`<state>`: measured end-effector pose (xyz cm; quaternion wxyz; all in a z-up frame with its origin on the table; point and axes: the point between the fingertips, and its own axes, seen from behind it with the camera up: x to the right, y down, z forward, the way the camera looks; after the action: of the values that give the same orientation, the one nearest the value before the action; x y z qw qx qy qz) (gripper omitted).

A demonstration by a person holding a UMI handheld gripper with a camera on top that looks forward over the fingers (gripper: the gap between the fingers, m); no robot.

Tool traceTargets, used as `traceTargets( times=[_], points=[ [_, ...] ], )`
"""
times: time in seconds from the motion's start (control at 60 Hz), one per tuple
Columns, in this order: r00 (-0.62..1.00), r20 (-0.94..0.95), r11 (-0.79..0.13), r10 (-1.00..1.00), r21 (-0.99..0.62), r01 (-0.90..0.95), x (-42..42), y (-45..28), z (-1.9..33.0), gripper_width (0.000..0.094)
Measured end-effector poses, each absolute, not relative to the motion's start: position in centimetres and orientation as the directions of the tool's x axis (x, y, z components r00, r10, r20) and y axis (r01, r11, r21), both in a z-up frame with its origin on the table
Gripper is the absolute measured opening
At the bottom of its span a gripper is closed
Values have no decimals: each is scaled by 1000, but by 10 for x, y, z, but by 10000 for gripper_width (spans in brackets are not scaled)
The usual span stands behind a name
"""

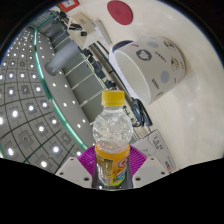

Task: Pour water

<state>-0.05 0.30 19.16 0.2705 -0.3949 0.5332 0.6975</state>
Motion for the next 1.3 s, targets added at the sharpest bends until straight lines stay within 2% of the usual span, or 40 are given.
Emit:
traceTargets(
  times=[0.033,0.05,0.15,0.2,0.217,0.267,0.317,0.35,0.367,0.433,0.5,0.55,0.667,0.767,0.883,0.95,0.967,1.083,1.2,1.267,1.3],
  points=[
    [-554,-830,-289,-61,546,-786,-1,-11,191,402],
    [-546,-835,-286,-68,541,-791,0,8,183,402],
    [-523,-847,-308,-96,524,-794,-5,5,180,402],
    [-477,-873,-335,-106,483,-809,-14,-22,187,399],
    [-444,-890,-342,-107,452,-824,-14,0,183,402],
    [-348,-932,-371,-101,360,-856,-21,0,190,401],
    [-222,-972,-399,-79,235,-886,-22,1,199,400],
    [-122,-991,-417,-55,134,-899,-16,-25,209,403],
    [-56,-998,-421,-40,68,-904,-12,-5,204,403],
    [197,-980,-414,33,-193,-890,9,1,219,403],
    [430,-897,-373,104,-436,-819,33,-13,247,404],
    [583,-800,-324,141,-593,-737,59,5,250,404],
    [813,-559,-217,163,-824,-523,112,7,268,403],
    [933,-346,-175,98,-929,-326,169,12,247,400],
    [988,-156,-213,16,-966,-149,223,17,197,401],
    [995,-101,-260,-12,-960,-101,242,15,166,402],
    [996,-89,-265,-15,-960,-90,250,24,147,401],
    [996,-81,-325,-29,-942,-86,264,22,102,401],
    [998,-59,-357,-37,-932,-68,271,16,71,403],
    [999,-43,-334,-30,-941,-51,272,13,69,404],
    [999,-41,-314,-29,-948,-49,269,5,81,406]
  ],
)
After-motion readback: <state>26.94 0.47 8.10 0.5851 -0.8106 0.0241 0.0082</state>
